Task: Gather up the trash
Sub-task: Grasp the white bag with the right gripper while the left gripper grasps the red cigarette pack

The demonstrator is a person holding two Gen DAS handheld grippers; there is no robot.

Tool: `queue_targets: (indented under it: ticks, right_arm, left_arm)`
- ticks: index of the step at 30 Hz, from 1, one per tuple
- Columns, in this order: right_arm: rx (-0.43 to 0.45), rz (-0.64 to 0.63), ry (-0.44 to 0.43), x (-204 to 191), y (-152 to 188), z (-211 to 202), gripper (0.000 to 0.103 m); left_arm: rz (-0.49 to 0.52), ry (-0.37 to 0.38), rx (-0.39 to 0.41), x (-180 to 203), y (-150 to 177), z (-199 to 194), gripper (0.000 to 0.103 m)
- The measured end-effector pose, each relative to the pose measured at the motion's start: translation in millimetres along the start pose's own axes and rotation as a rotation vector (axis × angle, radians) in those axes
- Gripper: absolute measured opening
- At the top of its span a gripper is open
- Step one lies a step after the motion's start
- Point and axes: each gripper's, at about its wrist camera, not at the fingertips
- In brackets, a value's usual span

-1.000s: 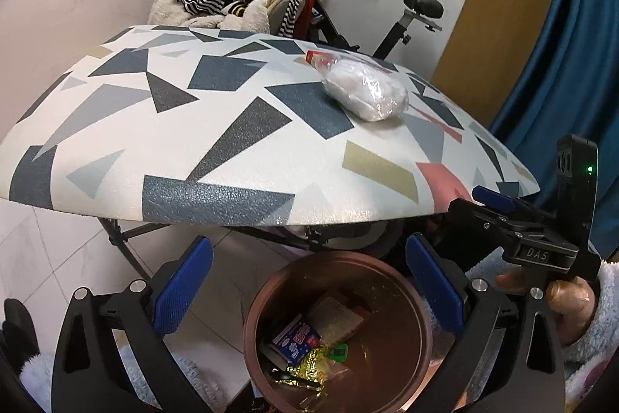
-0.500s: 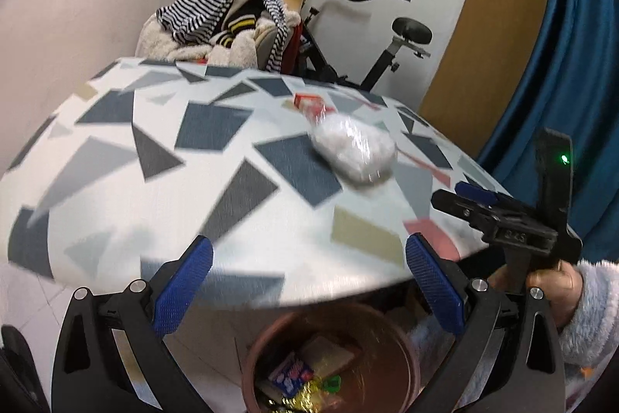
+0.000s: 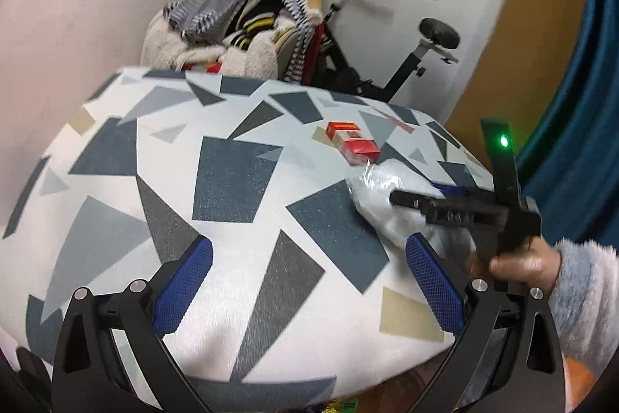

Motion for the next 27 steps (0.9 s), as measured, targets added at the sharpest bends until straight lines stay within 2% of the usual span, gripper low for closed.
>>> queue_targets:
  ticks: [3,4,6,10,13,16,22,27]
  right_arm:
    - [-0.02,0.004,-0.036,5.1,1.8,4.1,0.095]
    - [-0.015,0.015,-0.067,9.0,3.3,-0.1,0.091]
    - [-0.009,0.02,-0.075,12.3,6.6,-1.5,0.08]
    - [0.051,0.058,-0.034,28.0,15.4,-24.1,0.074]
    - [0.114,0.129,0.02,49.3,19.7,-43.0,0.074]
    - [0.16,0.177,0.079,67.1,25.1,-60.0,0.073]
    - [0.201,0.249,0.131,104.3,39.5,-85.9,0.073]
    - [0.227,0.292,0.143,127.7,48.3,-102.4,0.073]
  left_arm:
    - [-0.056,-0.007,-0.021,-3.5,-17.2,18.9,0.097]
    - [-0.064,-0.011,-0.027,-2.3,-21.7,25.2,0.097]
    - [-0.076,-0.001,-0.042,2.0,-29.8,38.1,0.097]
    - [-0.11,0.036,-0.069,23.0,-51.8,74.8,0.097]
    - [-0.119,0.029,-0.095,42.7,-69.1,114.2,0.097]
    - [-0.087,0.01,-0.13,63.2,-80.8,154.0,0.097]
    - [-0.032,-0.076,-0.189,97.8,-101.6,232.1,0.097]
    - [0.013,-0.196,-0.219,113.6,-111.3,278.7,0.097]
Point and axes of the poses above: each gripper's, at about its wrist camera, not at the fingertips, and z roughly the way its jaws point, x to its right, y to its underside, and after that the axes turned 9 degrees about -z, right-handed
